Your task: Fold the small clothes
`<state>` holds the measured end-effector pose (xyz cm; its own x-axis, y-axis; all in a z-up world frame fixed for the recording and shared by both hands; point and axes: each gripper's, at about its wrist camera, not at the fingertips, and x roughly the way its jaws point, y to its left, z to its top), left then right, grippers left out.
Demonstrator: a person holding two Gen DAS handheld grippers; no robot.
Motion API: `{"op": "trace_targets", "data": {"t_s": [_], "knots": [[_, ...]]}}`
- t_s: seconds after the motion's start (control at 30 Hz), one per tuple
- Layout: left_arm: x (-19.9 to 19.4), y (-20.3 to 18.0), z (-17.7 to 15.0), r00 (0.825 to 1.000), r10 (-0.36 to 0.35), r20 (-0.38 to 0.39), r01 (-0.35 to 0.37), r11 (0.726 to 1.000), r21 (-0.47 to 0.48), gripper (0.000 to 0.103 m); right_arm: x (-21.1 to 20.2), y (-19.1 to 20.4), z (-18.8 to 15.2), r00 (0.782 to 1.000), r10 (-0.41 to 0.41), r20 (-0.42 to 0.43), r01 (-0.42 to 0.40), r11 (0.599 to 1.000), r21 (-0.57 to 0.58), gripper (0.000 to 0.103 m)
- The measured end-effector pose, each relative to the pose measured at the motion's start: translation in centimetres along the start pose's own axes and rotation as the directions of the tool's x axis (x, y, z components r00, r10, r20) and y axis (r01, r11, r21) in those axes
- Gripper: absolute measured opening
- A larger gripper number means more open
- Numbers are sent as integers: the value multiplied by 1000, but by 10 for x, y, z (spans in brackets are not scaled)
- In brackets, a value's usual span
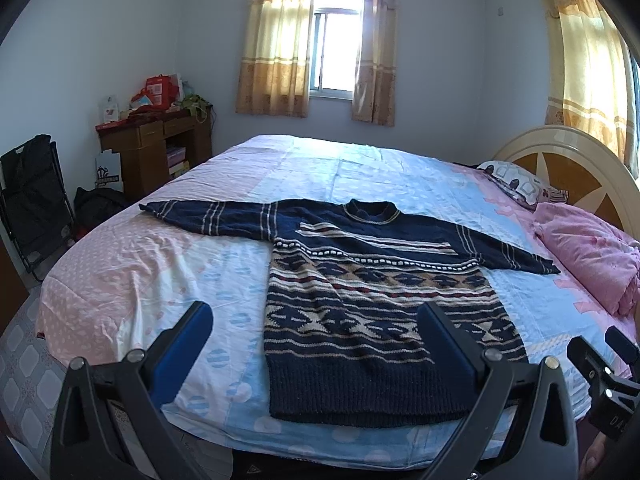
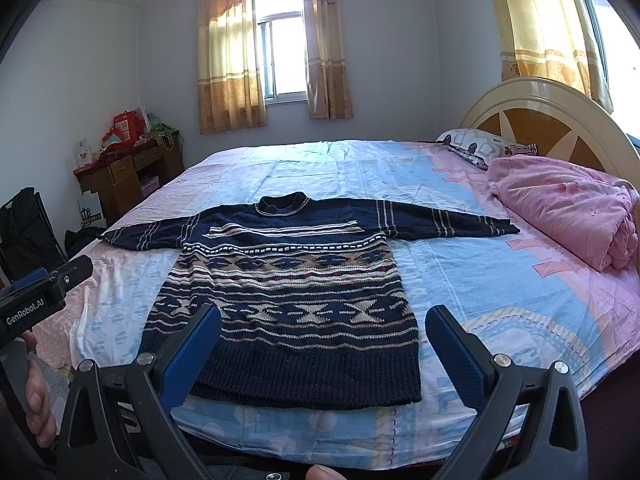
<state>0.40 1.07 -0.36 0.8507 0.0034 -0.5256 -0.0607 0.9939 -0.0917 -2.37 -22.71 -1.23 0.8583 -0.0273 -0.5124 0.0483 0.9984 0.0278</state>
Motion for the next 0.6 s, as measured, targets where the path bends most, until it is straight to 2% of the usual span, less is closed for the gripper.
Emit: {"op": "trace_targets", "data": {"t_s": [0.6], "knots": [[-1, 1, -1, 1000, 4, -1, -4, 1000, -2, 103, 1, 1, 0, 1000, -1, 1, 1, 1000, 2, 102]]}}
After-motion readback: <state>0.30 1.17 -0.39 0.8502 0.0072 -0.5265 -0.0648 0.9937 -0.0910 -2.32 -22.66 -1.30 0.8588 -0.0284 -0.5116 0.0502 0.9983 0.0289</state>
